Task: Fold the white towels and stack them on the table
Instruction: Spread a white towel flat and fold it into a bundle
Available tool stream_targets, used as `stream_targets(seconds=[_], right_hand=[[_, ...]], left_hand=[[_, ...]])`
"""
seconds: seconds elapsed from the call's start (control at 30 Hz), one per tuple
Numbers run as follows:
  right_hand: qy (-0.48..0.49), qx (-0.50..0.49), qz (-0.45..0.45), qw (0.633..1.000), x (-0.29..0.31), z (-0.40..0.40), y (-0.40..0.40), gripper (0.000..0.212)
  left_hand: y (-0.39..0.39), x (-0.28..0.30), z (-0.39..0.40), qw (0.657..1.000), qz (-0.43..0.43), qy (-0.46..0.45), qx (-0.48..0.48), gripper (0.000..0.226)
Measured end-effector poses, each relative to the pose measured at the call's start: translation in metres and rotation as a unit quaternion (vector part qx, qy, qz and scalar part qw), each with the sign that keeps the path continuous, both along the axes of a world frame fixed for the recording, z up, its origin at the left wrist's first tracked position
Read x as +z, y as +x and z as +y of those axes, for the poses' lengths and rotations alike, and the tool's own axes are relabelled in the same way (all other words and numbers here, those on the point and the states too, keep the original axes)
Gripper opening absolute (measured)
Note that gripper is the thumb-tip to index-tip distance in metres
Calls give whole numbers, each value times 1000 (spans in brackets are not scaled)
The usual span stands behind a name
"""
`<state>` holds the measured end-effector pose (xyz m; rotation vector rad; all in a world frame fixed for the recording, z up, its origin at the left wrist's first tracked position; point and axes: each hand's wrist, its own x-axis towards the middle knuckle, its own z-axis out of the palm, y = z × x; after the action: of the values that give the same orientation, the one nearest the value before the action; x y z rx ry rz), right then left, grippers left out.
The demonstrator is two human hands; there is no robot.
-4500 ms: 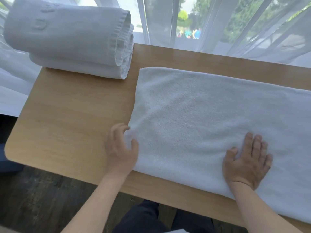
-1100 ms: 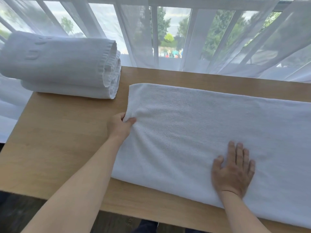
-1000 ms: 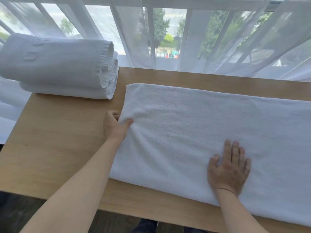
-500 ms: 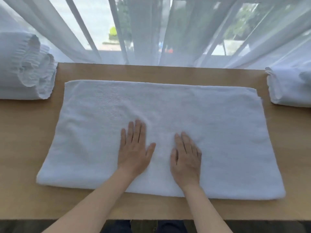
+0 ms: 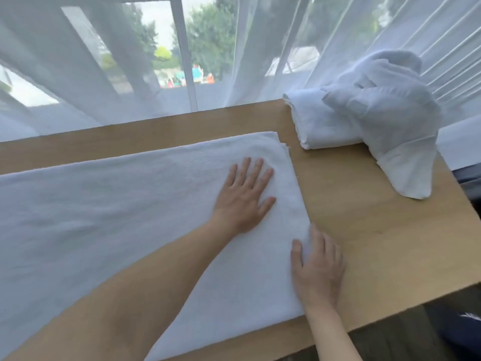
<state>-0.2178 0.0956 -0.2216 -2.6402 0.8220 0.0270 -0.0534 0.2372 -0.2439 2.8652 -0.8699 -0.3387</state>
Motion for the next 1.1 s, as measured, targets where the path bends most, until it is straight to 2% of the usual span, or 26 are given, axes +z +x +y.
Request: stream_targets(seconds=[0.1,0.23,0.3,0.37,0.5,0.57,0.63,0.73,0.8,0.9,1.0,1.1], right_hand=[[47,-71,4,996,5,-4,1,46],[103,-106,82,986,10,-13,0,53],[105,-79,111,985,14,-16,1,63],[123,-39,101,986,17,-18,3,69],[277,9,22,960,27,-8,6,67],[326,54,-6,944,36,5,10,64],[350,100,-24,931,46,22,19,62],[313,191,-5,930,57,54,32,63],[282,251,-7,926,66,83,39,58],[268,314,-1,911,81,128,44,57],[240,384,14,891,90,177,41,56],[230,431,24,872,100,231,34,59]], left_hand=[[30,2,-40,1000,13,-5,-2,75],[63,4,-76,1000,18,-4,14,71],[70,5,-86,998,29,-21,43,70],[71,6,-92,994,43,-59,83,71],[62,14,-90,963,71,-189,177,75],[61,23,-81,948,65,-216,224,77],[63,33,-68,933,76,-241,255,76],[69,51,-39,891,205,-296,276,71],[70,65,-9,898,248,-263,251,62],[67,88,47,916,185,-240,261,45],[58,114,113,890,131,-288,328,35],[43,129,191,865,135,-333,350,26]])
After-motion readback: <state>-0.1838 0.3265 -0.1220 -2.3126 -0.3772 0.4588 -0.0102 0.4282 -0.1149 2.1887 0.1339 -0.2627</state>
